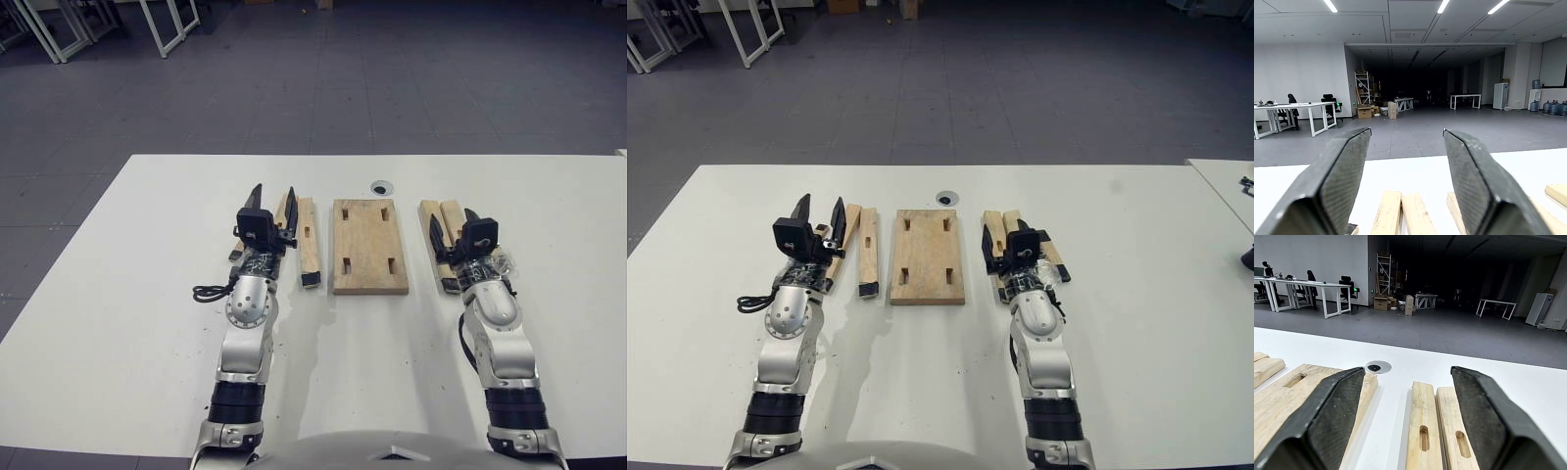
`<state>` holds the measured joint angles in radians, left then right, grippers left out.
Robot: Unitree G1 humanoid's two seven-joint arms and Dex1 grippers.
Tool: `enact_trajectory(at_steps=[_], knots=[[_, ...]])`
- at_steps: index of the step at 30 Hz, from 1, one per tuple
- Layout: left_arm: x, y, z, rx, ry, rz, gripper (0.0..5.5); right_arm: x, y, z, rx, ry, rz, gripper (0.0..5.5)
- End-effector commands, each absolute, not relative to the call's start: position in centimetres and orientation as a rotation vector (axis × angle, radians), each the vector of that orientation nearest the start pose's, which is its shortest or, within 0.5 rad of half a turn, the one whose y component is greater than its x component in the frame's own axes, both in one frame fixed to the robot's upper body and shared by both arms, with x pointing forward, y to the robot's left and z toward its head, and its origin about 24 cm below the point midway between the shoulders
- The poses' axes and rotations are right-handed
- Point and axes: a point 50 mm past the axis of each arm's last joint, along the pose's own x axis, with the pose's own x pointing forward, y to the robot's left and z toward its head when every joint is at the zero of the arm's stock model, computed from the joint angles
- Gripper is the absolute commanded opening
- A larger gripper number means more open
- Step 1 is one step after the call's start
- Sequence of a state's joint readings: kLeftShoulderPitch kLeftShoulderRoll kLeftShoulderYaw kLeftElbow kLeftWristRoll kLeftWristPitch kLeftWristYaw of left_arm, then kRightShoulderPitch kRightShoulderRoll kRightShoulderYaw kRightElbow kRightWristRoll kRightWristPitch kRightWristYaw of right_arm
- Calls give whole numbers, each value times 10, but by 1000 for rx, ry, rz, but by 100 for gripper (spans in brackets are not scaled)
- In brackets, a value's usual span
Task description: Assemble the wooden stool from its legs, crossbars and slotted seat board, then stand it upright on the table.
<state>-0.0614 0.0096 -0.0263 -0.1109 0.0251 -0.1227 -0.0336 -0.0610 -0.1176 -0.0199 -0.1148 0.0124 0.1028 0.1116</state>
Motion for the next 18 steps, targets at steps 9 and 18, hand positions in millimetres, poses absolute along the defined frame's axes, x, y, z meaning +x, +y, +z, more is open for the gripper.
enact_trajectory(at_steps=[9,18], knots=[[262,140,89,65,-265,-75,273,265,-193,76,-99,-36,-5,324],[260,140,84,67,-239,-65,273,262,-277,38,-144,381,118,324]])
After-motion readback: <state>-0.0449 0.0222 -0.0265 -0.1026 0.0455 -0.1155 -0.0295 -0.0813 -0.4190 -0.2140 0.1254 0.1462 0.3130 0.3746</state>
